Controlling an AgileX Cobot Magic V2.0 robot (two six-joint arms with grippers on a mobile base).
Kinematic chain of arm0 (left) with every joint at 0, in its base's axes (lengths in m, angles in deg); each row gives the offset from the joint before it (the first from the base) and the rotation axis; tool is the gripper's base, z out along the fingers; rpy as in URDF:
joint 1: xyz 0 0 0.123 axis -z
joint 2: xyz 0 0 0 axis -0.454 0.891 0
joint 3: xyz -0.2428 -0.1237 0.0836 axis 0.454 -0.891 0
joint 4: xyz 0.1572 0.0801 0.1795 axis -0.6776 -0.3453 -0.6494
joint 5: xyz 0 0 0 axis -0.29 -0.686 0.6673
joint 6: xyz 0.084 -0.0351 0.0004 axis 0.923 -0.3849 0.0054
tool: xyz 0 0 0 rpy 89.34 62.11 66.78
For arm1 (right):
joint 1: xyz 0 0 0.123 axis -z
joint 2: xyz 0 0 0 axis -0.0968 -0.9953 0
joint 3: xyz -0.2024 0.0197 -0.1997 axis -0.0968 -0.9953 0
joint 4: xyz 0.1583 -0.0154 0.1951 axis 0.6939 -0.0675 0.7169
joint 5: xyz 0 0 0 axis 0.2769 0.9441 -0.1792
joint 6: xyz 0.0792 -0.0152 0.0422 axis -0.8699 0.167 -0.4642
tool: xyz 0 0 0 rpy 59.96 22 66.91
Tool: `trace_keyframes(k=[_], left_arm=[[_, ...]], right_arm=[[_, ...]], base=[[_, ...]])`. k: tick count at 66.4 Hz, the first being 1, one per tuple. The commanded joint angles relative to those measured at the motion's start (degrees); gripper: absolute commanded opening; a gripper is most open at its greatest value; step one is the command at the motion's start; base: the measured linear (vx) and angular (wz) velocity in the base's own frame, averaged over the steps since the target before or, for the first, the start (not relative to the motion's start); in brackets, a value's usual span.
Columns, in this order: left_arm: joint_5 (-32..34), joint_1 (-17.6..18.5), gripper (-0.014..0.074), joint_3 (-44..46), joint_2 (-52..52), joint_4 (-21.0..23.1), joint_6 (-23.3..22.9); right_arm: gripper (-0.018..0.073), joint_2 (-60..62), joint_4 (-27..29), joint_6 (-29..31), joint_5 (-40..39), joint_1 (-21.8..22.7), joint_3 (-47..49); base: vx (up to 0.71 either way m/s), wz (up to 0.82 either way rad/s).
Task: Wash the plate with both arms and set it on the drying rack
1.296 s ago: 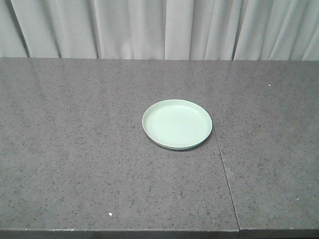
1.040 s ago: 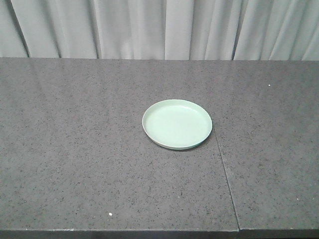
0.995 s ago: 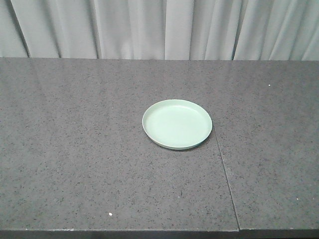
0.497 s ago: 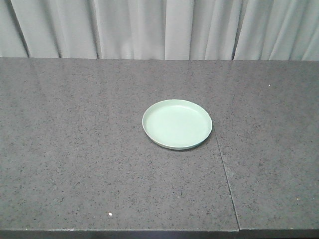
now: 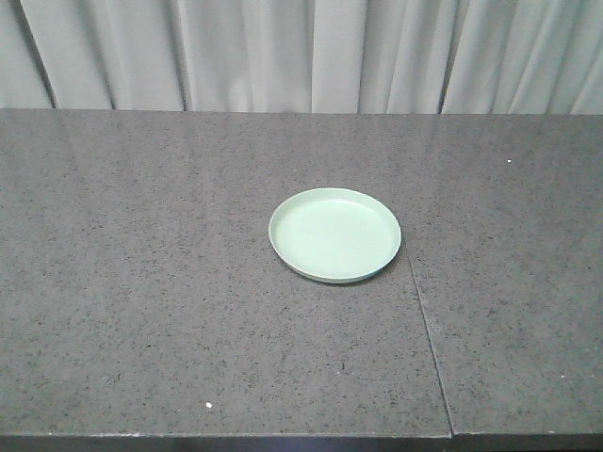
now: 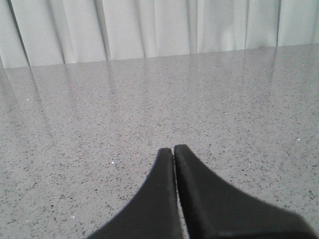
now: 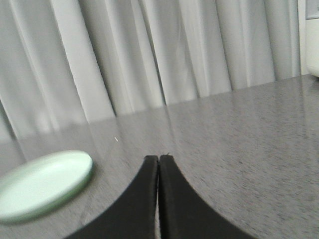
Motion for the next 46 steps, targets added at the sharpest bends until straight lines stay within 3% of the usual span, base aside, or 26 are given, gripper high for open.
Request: trace_keyframes(k=[1, 12, 22, 31, 39, 46], left_arm=[[4.31, 0.43, -0.0006, 1.49, -0.79, -0.02, -0.37], [4.31, 0.43, -0.0006, 1.49, -0.79, -0.02, -0.37], [4.31, 0.43, -0.0006, 1.49, -0.79, -0.02, -0.37], [4.31, 0.43, -0.0006, 1.49, -0.79, -0.02, -0.37], [4.31, 0.43, -0.0006, 1.49, -0.79, -0.02, -0.37], [4.31, 0.43, -0.0006, 1.49, -0.79, -0.02, -0.37]], right_arm=[[-0.0003, 0.08, 4.66, -1.04, -5.72, 0.2, 1.54], [-0.0002, 0.04, 5.81, -1.04, 0.42, 0.2, 10.08], [-0.0001, -0.03, 7.29, -1.88, -3.42, 0.2, 16.09], [-0.0001, -5.27, 7.24, -0.93, 7.92, 0.2, 24.48], [0.001, -14.04, 7.63, 8.06, 19.69, 0.2, 33.27], [0.008, -21.87, 14.37, 18.82, 25.52, 0.2, 40.14]], base=[[0.0, 0.0], [0.0, 0.0], [0.0, 0.0], [0.0, 0.0], [0.0, 0.0], [0.0, 0.0]])
